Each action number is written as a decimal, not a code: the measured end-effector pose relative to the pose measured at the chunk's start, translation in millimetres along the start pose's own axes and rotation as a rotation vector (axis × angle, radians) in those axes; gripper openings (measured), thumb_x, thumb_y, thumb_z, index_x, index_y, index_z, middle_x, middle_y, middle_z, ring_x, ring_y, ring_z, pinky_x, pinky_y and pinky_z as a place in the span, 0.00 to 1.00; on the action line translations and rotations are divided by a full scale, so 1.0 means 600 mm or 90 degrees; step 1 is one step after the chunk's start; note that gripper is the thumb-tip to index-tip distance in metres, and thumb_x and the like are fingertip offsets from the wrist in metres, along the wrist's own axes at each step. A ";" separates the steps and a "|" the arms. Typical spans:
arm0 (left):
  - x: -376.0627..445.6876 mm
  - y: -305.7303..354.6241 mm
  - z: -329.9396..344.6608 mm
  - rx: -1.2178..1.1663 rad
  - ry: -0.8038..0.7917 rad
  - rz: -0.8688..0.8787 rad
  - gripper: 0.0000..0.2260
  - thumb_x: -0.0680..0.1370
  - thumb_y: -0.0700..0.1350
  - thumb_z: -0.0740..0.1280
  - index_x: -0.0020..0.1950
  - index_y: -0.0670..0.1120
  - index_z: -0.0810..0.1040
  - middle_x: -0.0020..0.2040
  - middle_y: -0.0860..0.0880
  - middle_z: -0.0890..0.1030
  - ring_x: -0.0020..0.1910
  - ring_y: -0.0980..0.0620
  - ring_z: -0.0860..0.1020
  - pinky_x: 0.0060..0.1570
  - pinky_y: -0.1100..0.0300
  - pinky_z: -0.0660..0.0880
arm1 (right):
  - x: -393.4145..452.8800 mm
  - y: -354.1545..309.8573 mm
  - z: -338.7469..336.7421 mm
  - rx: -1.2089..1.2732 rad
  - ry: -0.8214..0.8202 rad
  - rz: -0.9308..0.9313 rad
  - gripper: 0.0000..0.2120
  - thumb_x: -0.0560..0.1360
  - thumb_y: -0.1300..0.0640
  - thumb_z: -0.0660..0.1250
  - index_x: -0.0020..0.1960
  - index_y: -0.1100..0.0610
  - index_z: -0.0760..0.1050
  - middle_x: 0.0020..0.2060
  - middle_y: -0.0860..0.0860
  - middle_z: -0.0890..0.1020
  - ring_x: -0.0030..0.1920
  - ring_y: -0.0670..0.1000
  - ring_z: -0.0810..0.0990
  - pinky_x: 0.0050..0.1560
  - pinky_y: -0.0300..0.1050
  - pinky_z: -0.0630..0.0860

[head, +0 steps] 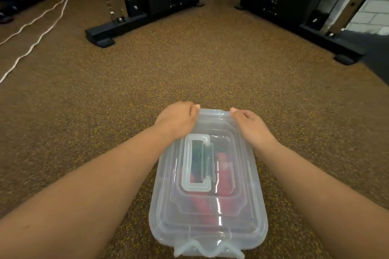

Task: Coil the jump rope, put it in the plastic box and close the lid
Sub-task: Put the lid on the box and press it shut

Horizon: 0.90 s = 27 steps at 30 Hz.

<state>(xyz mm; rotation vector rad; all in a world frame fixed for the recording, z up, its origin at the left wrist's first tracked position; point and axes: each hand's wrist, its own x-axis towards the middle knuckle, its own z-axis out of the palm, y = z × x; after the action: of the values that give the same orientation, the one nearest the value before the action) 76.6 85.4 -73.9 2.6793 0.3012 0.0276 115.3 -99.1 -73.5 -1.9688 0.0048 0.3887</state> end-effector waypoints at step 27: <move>0.020 -0.002 0.007 -0.384 -0.095 -0.154 0.22 0.62 0.65 0.72 0.47 0.52 0.83 0.46 0.52 0.84 0.47 0.51 0.82 0.55 0.50 0.78 | 0.030 0.012 -0.025 0.208 -0.207 0.041 0.15 0.74 0.59 0.69 0.60 0.55 0.76 0.45 0.51 0.85 0.40 0.47 0.84 0.41 0.40 0.82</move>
<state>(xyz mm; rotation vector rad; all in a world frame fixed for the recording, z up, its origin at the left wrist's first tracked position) 88.7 87.2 -78.1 2.0231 0.4801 -0.1336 135.3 -112.3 -79.6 -1.5700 -0.0721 0.7014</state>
